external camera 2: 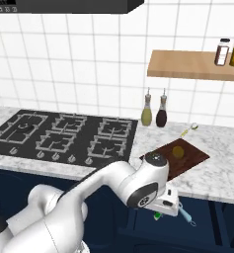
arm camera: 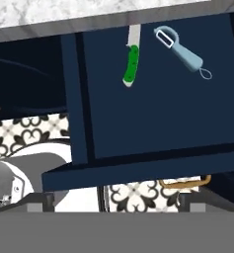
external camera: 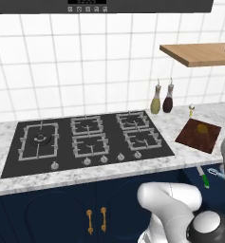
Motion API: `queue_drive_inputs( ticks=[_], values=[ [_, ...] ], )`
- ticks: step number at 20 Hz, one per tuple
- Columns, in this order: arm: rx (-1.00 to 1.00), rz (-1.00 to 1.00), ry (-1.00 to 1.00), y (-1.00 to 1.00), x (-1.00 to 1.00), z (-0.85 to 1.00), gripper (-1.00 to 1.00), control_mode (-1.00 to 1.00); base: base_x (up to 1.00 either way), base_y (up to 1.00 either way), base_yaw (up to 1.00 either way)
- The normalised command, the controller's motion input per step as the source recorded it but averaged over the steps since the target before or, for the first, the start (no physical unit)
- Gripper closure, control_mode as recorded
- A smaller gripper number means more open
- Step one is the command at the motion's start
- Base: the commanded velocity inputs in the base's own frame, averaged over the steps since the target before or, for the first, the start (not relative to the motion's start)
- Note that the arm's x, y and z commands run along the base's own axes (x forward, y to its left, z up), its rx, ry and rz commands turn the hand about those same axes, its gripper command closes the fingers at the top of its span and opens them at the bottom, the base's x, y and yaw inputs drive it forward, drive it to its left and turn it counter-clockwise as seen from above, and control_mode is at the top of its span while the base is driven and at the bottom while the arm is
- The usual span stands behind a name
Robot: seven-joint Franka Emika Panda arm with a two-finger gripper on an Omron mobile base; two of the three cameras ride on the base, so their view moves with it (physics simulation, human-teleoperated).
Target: Place the appropriate cutting tool for cutting the avocado skin on the cutting board.
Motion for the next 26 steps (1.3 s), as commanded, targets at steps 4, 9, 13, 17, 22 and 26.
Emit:
queue_drive_inputs(
  ticks=[4, 9, 13, 17, 22, 26],
  values=[
    [0.00, -0.05, 0.00, 0.01, -0.15, -0.41, -1.00, -1.00, 0.00, 0.00, 0.00],
    [0.00, 0.00, 0.00, 0.07, 0.03, -0.36, -1.00, -1.00, 0.00, 0.00, 0.00],
    [0.00, 0.03, 0.00, 0.09, 0.20, -0.31, -1.00, -1.00, 0.00, 0.00, 0.00],
    [0.00, 0.04, 0.00, 0.00, 0.02, -0.38, -1.00, -1.00, 0.00, 0.00, 0.00],
    [0.00, 0.07, 0.00, 0.00, -0.01, -0.16, -1.00, -1.00, 0.00, 0.00, 0.00],
    [0.00, 0.07, 0.00, 0.00, -0.11, -0.16, -1.00, -1.00, 0.00, 0.00, 0.00]
  ],
)
